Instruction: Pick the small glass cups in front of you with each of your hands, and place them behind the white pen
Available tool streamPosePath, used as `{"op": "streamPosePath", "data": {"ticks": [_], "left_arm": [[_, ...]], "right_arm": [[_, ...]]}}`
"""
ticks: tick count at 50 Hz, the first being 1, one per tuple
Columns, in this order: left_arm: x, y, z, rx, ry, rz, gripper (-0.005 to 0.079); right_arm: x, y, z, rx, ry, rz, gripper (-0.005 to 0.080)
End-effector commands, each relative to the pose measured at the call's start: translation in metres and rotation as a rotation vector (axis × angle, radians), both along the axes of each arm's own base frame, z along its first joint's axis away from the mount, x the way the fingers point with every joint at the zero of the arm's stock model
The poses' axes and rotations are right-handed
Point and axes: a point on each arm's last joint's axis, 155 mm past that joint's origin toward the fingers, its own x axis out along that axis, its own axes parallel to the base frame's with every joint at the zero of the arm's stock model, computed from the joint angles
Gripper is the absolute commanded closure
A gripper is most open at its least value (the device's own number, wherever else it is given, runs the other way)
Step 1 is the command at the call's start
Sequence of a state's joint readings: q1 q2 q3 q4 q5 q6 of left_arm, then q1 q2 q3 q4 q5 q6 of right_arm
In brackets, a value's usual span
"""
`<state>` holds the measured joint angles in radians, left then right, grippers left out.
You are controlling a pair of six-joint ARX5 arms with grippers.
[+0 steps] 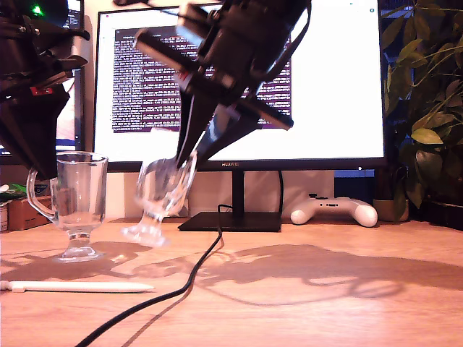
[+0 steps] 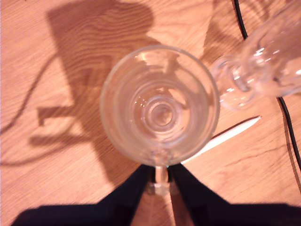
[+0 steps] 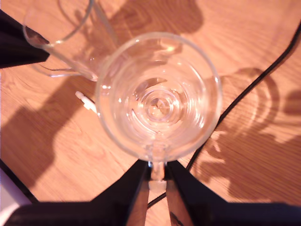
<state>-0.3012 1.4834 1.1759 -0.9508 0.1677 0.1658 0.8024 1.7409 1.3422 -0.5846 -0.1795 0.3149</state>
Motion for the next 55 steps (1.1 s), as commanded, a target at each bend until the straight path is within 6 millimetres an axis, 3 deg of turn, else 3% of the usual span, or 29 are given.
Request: {"op": "streamPosePath", "data": {"ticks": [1,28,55], "left_arm": [[0.0,-0.003,0.008,-0.017,-0.027,-0.007,0.0765],[-0.002,-0.003,0.005,-0.009,-0.022,-0.025,0.0765],[-0.006,-0.008,0.005,-0.022,-0.012,-0.041,0.0765]], "right_arm": [[-0.002,0.012,0.001,0.021,-0.002,0.021,0.0765],[0.001,0.027,-0.009,-0.006,0.047,0.021,0.0765],[0.011,0.016,-0.016,-0.065,0.017,-0.019,0.0765]]}}
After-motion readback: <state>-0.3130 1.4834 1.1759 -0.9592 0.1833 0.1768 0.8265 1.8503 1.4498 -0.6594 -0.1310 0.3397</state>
